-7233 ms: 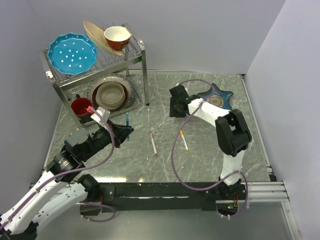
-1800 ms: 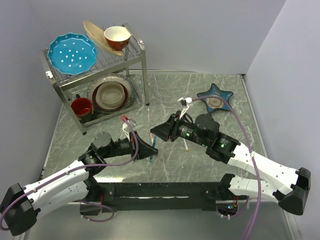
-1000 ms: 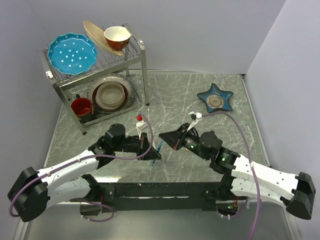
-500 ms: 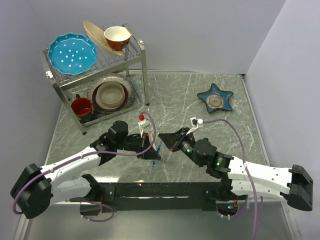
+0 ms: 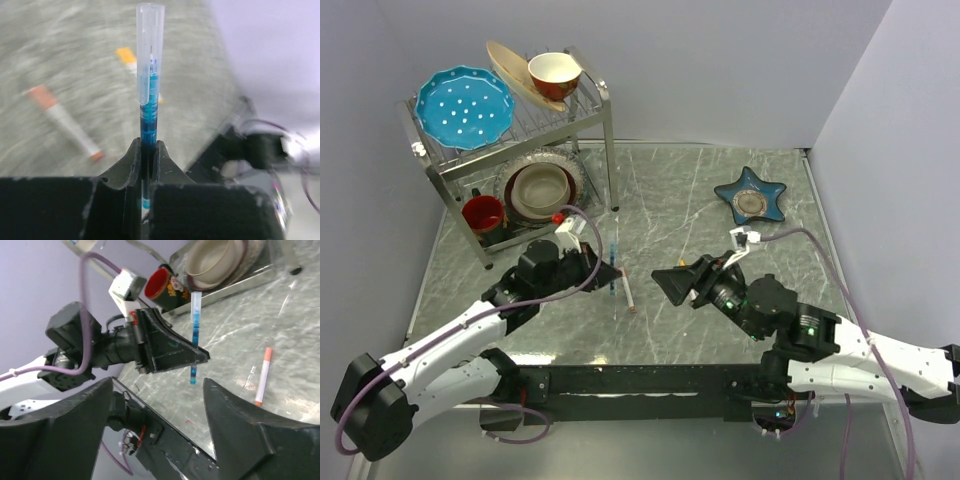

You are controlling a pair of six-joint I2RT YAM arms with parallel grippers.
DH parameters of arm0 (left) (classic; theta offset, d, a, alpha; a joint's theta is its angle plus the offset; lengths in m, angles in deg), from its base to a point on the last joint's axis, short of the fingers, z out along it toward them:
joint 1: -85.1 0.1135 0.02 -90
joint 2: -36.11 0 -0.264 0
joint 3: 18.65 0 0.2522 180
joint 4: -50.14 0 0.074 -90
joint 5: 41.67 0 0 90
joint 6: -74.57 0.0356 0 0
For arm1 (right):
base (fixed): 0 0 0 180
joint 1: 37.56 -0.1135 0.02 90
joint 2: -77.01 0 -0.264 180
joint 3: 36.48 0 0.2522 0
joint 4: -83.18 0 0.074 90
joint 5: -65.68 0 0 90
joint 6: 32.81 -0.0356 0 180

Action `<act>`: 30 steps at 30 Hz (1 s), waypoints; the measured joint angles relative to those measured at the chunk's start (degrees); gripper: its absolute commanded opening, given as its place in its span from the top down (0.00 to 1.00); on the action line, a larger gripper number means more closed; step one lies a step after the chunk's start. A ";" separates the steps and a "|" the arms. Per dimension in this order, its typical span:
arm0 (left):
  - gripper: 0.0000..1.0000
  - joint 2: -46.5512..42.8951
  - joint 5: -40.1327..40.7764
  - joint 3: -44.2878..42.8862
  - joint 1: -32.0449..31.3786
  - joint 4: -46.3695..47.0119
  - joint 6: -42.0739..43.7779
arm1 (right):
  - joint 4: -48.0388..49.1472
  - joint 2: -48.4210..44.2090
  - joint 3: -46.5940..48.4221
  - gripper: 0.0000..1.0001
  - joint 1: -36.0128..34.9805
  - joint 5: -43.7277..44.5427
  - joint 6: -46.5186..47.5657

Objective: Insert the pens into the pen caps

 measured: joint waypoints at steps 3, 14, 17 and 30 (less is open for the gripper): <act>0.99 1.40 7.43 -0.04 0.00 -6.60 -1.79 | -2.49 -3.15 -0.72 0.06 0.00 1.18 0.35; 0.86 13.64 17.86 1.33 0.04 -15.02 -8.92 | -7.13 -6.93 -3.23 0.05 0.00 2.60 1.01; 0.83 17.59 17.81 2.64 0.04 -14.49 -10.21 | -7.93 -6.95 -3.32 0.05 0.00 2.62 1.20; 0.25 9.16 18.08 2.54 0.07 -18.62 -11.65 | -12.72 -8.22 -3.65 0.03 0.00 4.83 0.98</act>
